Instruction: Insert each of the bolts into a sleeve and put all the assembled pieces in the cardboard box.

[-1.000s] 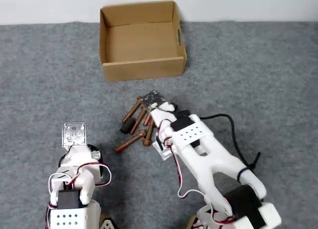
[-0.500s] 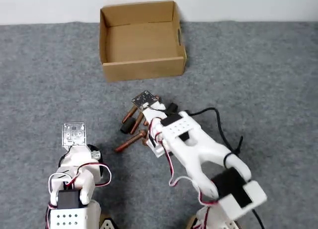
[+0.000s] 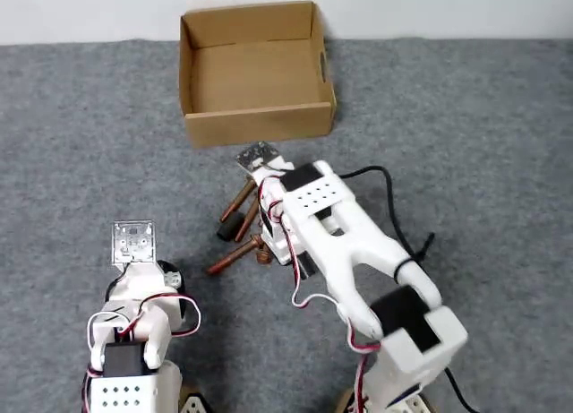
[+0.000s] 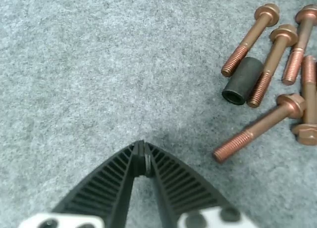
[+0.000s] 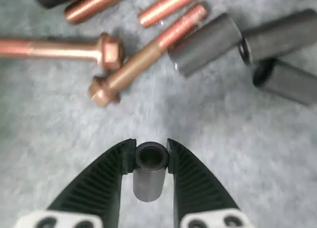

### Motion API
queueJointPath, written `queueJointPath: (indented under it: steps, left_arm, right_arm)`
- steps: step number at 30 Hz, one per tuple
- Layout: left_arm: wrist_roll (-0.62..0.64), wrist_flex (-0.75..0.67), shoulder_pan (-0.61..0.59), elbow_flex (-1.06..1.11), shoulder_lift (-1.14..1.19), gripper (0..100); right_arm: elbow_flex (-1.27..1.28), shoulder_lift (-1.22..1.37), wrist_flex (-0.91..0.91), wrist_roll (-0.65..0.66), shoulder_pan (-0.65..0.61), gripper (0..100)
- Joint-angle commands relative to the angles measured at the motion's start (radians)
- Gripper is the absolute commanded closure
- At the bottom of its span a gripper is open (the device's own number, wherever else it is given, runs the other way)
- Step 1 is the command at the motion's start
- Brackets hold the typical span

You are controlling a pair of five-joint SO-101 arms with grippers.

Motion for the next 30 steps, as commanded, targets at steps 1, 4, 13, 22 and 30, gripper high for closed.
queueJointPath:
  steps: [1, 4, 13, 22, 30]
  left_arm:
    - [-0.006, 0.003, -0.008, -0.005, -0.008, 99]
    - [-0.006, 0.003, -0.008, -0.005, -0.008, 99]
    - [-0.006, 0.003, -0.008, -0.005, -0.008, 99]
    - [-0.006, 0.003, -0.008, -0.005, -0.008, 99]
    - [-0.006, 0.003, -0.008, -0.005, -0.008, 99]
  right_arm:
    - [-0.068, -0.150, 0.099, -0.009, 0.004, 98.9]
    - [-0.066, -0.248, 0.159, -0.009, 0.004, 98.9]
    - [0.130, -0.193, -0.125, -0.003, 0.045, 98.9]
    - [-0.023, 0.117, -0.116, -0.003, 0.035, 84.2]
    - [-0.158, 0.206, -0.010, -0.002, 0.041, 92.0]
